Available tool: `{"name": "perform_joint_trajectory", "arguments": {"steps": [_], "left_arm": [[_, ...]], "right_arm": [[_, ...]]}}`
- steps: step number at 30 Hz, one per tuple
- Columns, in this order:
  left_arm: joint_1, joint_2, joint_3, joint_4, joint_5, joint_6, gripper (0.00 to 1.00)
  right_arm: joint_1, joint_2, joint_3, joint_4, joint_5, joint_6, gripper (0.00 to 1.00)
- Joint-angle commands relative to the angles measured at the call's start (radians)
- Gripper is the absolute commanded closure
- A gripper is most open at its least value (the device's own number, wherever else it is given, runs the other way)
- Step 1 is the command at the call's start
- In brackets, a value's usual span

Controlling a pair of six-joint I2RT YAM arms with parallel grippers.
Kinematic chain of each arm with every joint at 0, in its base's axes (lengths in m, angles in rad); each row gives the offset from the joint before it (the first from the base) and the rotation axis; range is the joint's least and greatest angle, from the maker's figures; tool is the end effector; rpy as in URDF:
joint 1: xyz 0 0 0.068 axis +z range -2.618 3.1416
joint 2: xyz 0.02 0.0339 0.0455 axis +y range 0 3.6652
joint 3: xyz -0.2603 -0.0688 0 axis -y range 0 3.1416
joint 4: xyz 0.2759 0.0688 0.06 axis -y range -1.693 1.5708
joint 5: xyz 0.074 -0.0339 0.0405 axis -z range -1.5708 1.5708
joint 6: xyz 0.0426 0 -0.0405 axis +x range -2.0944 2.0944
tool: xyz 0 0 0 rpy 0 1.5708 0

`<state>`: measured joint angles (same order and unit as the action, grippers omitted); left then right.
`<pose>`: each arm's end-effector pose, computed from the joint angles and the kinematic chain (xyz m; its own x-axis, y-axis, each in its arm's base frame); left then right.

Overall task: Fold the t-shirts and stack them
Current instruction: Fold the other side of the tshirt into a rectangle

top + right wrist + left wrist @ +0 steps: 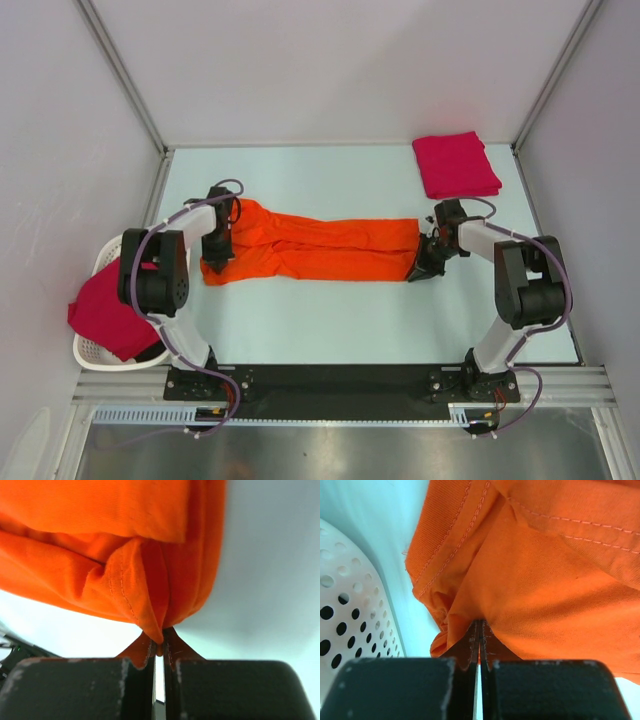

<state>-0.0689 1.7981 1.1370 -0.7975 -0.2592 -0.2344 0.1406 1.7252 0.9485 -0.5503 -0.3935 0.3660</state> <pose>0.3461 -0.0129 0.1306 -0.9731 -0.1579 -0.1681 -0.1934 0.9557 0.2217 0.3207 0.0619 0.1101 -0.9763 0.1956 -0.0922 0.1374 0.8904 0.4338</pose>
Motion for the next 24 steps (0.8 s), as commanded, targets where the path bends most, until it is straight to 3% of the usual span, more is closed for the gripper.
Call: {"name": "perform_joint_trajectory", "arguments": {"steps": [1, 17, 22, 24], "left_arm": [[0.000, -0.002, 0.033, -0.006, -0.038, 0.003, 1.00], [0.000, -0.017, 0.032, -0.003, -0.057, -0.002, 1.00], [-0.014, -0.069, 0.015, -0.003, -0.041, 0.001, 1.00], [-0.031, -0.126, 0.010, -0.002, -0.037, 0.001, 0.98]], "right_arm": [[-0.032, -0.015, -0.024, -0.028, 0.225, -0.027, 1.00], [-0.047, -0.016, -0.025, -0.039, 0.233, -0.025, 1.00], [-0.041, -0.084, -0.014, -0.092, 0.202, -0.039, 0.84], [-0.041, -0.159, -0.008, -0.118, 0.196, -0.050, 0.82]]}}
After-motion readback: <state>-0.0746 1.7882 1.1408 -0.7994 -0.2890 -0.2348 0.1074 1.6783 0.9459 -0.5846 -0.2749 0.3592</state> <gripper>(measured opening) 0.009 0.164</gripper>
